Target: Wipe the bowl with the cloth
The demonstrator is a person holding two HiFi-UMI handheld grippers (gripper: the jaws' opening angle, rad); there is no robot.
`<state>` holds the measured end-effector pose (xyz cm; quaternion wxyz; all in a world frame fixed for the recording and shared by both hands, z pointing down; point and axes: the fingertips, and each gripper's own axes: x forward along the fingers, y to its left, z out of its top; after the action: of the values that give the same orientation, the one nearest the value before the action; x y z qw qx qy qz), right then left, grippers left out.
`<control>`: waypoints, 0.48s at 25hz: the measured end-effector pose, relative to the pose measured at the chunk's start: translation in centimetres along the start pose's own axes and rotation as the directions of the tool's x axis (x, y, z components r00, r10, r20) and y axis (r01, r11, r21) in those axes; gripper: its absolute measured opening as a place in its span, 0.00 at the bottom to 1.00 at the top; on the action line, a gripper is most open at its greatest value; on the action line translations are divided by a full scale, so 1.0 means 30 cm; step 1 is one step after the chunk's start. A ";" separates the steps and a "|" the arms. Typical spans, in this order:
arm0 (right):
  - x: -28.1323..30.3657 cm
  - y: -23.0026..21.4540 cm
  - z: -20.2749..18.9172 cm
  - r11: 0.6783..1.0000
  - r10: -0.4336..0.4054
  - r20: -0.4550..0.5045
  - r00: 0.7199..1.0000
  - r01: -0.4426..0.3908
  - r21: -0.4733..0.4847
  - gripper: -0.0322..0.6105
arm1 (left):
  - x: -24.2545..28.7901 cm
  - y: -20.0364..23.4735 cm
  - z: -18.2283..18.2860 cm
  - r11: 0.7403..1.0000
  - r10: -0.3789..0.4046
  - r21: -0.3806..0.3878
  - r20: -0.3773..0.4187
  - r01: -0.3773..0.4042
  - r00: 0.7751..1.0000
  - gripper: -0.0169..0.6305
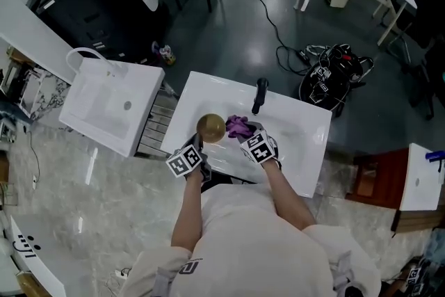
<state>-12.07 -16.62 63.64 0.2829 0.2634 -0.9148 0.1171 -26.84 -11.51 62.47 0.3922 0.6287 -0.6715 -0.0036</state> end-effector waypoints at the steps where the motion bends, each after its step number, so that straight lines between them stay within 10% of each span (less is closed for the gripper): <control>1: -0.001 -0.003 0.000 1.000 0.000 0.002 1.000 0.000 0.004 0.24 | 0.001 -0.003 -0.001 1.000 -0.001 0.002 -0.001 0.001 1.000 0.04; 12: -0.018 -0.014 -0.005 0.999 -0.004 0.002 1.000 0.004 0.035 0.24 | 0.005 -0.010 -0.021 1.000 -0.010 0.004 -0.014 0.011 1.000 0.04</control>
<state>-11.39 -16.70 63.46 0.2776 0.2705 -0.9123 0.1322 -26.25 -11.41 62.84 0.3955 0.6330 -0.6655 -0.0002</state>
